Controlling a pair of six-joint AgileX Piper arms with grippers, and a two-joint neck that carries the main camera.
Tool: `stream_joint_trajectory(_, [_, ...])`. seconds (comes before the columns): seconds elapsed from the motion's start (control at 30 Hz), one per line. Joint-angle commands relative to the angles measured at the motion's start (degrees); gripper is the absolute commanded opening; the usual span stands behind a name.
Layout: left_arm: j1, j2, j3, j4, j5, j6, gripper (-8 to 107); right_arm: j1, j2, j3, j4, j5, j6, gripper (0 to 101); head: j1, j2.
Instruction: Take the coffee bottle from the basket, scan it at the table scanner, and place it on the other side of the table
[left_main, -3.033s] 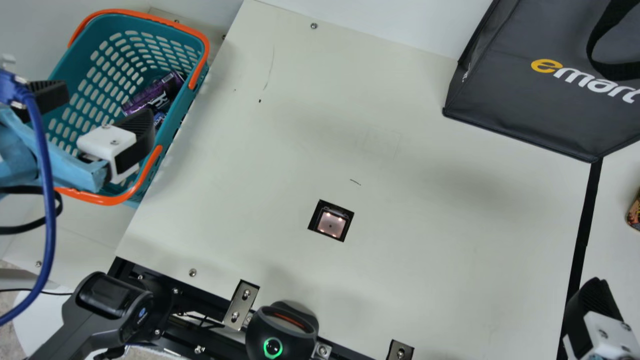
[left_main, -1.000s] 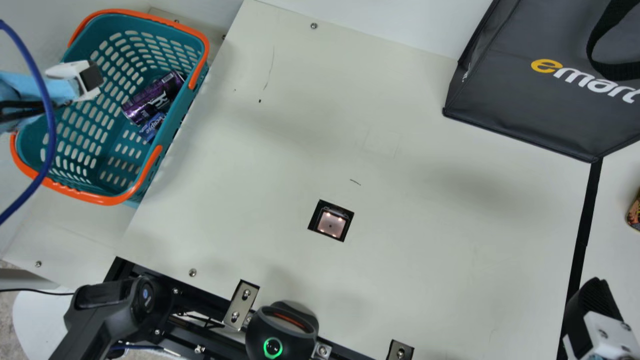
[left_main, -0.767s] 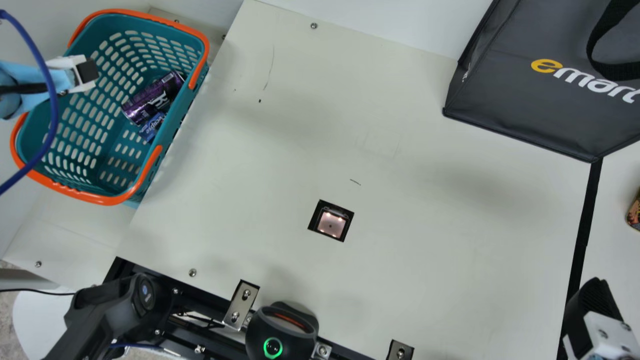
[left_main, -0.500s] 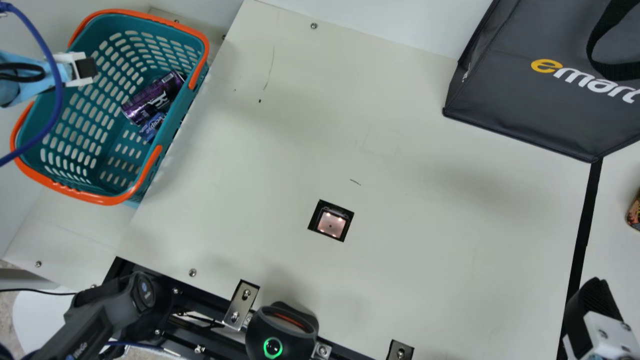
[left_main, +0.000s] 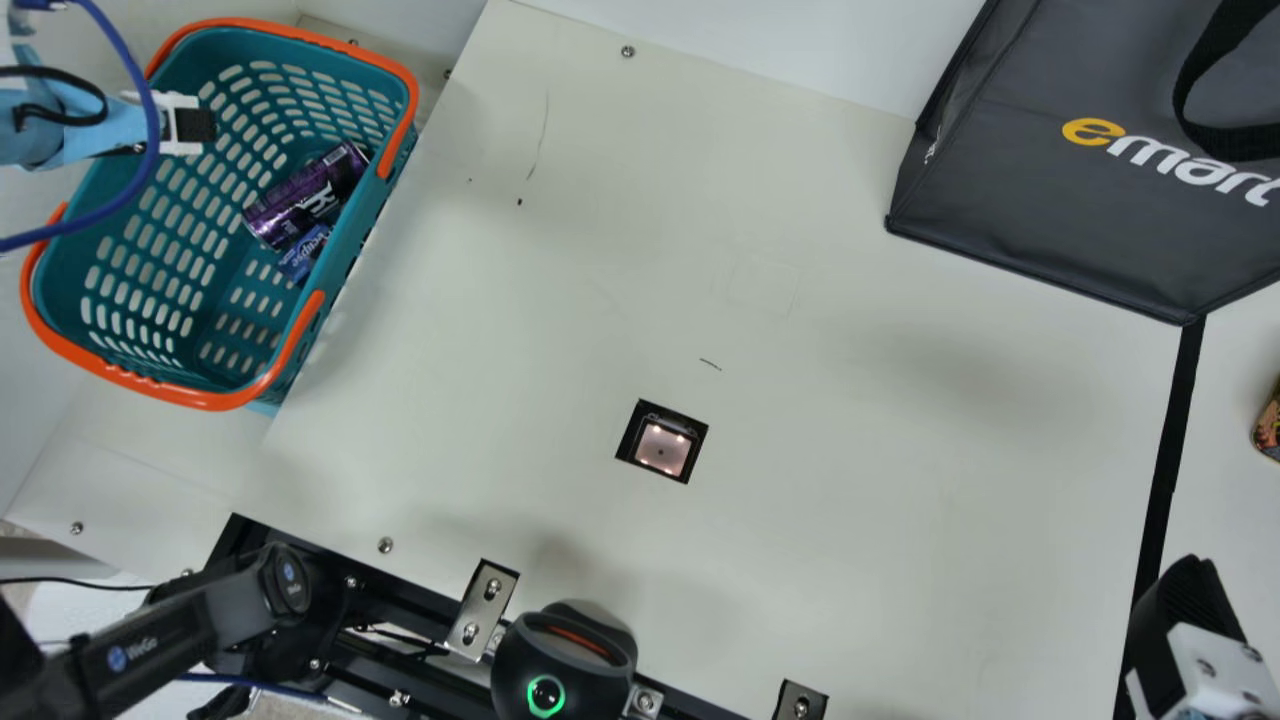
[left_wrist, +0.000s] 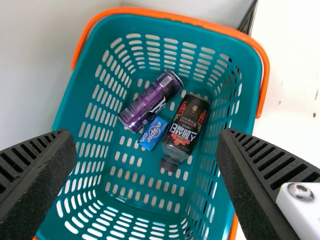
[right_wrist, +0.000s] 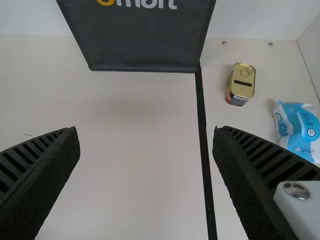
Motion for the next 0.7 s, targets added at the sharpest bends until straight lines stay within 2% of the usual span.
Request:
stream_joint_trajectory(0.0, [-0.2,1.94,-0.47,-0.04,0.21,1.16,90,0.0,0.0,0.0,0.0,0.0,0.0,95,-1.57,0.14])
stream_joint_trajectory(0.33, [-1.11,9.66,-1.0,-0.41,-1.51,6.58,90,0.0,0.0,0.0,0.0,0.0,0.0,95,-1.57,0.14])
stream_joint_trajectory(0.67, [-1.21,16.49,1.91,-1.59,-6.38,12.56,90,0.0,0.0,0.0,0.0,-0.05,0.0,95,-1.57,0.14])
